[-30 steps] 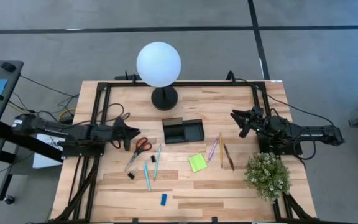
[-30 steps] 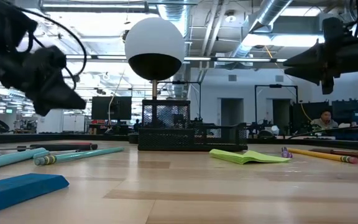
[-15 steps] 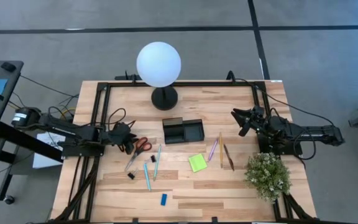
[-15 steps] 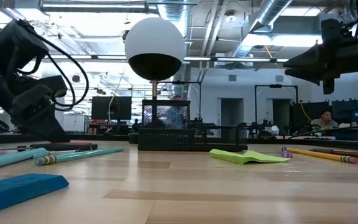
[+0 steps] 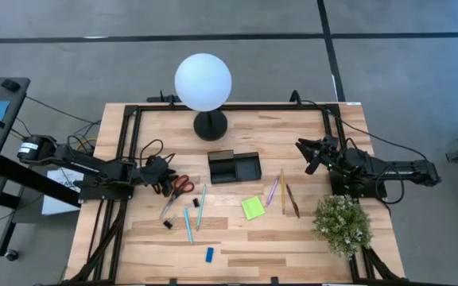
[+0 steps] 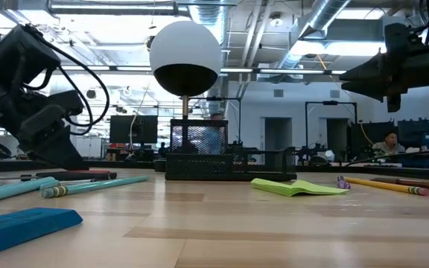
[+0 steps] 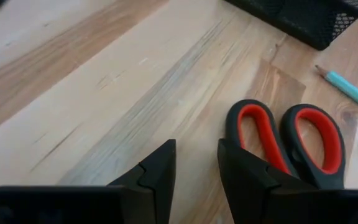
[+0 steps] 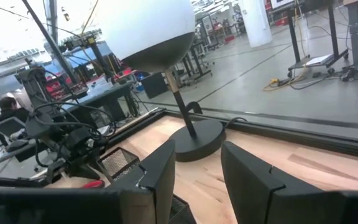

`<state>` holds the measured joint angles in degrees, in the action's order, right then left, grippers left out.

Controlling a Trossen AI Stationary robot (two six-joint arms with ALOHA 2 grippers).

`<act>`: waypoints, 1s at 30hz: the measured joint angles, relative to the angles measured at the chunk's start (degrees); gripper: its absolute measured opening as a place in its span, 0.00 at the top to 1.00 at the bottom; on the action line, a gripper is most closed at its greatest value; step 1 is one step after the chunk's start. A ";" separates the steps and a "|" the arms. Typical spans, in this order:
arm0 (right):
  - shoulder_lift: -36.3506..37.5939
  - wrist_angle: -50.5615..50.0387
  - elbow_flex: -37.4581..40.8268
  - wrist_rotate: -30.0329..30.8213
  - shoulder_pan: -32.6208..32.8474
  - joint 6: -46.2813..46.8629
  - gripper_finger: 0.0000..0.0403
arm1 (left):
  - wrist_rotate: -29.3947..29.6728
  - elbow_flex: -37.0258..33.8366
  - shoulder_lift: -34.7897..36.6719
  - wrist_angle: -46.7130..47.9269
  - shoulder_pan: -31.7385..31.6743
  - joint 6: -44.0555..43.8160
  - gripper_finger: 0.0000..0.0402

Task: Pick and place office supplies into organizer
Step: Put the scissors into the desk organizer

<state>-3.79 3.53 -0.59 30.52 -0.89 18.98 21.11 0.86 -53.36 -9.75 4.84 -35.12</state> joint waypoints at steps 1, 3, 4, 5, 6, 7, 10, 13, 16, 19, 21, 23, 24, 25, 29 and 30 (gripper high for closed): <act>0.00 0.00 0.01 -0.02 0.00 0.00 0.69 | 0.00 0.00 0.00 -0.28 0.00 -0.03 0.72; 0.00 0.00 0.01 -0.01 0.00 0.00 0.70 | -0.03 0.00 0.00 -1.42 0.00 -0.06 0.72; 0.00 0.01 0.00 0.00 0.00 0.00 0.70 | -0.25 0.00 0.02 -1.91 0.00 -0.06 0.72; 0.00 0.00 0.01 0.00 0.00 0.00 0.69 | -0.59 0.02 0.02 -2.21 0.00 -0.10 0.72; 0.00 0.00 0.01 0.00 0.00 0.00 0.69 | -1.16 0.02 0.01 -2.59 0.00 -0.13 0.72; 0.00 0.01 0.00 -0.01 0.00 0.00 0.69 | -1.76 0.02 0.00 -3.15 0.00 -0.20 0.72; 0.00 0.00 0.00 0.00 0.00 0.00 0.70 | -2.88 0.06 0.02 -5.43 0.01 -0.21 0.72; 0.00 0.01 0.01 -0.02 0.00 0.00 0.69 | -2.85 0.09 0.02 -5.63 0.02 -0.21 0.72; 0.00 0.02 0.01 -0.02 0.00 0.00 0.70 | -2.89 0.09 -0.28 -5.23 0.02 -0.79 0.72; 0.00 0.01 0.01 -0.02 0.00 0.00 0.69 | -2.94 0.09 -0.31 -3.51 0.02 -1.09 0.72; 0.00 0.00 -0.01 -0.02 0.00 0.00 0.69 | -3.24 0.09 -0.31 -2.36 0.00 -1.53 0.72; 0.00 0.00 0.01 -0.02 0.00 0.00 0.70 | -3.90 0.09 -0.31 -2.20 0.00 -2.10 0.72; 0.00 0.02 -0.01 -0.02 0.00 -0.02 0.70 | -4.18 0.09 -0.31 -2.09 0.00 -2.27 0.72; 0.00 0.00 0.01 -0.02 0.00 -0.02 0.70 | -4.32 0.09 -0.31 -1.99 0.02 -2.53 0.72; 0.00 0.00 -0.01 -0.02 0.00 -0.14 0.69 | -4.34 0.09 -0.31 -2.01 0.04 -2.66 0.72; 0.00 0.02 0.01 0.00 0.00 -0.15 0.70 | -4.34 0.11 -0.31 -2.08 0.04 -2.68 0.72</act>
<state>-3.79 3.55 -0.58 30.52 -0.89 18.83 16.78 0.97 -53.67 -11.83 4.89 -37.81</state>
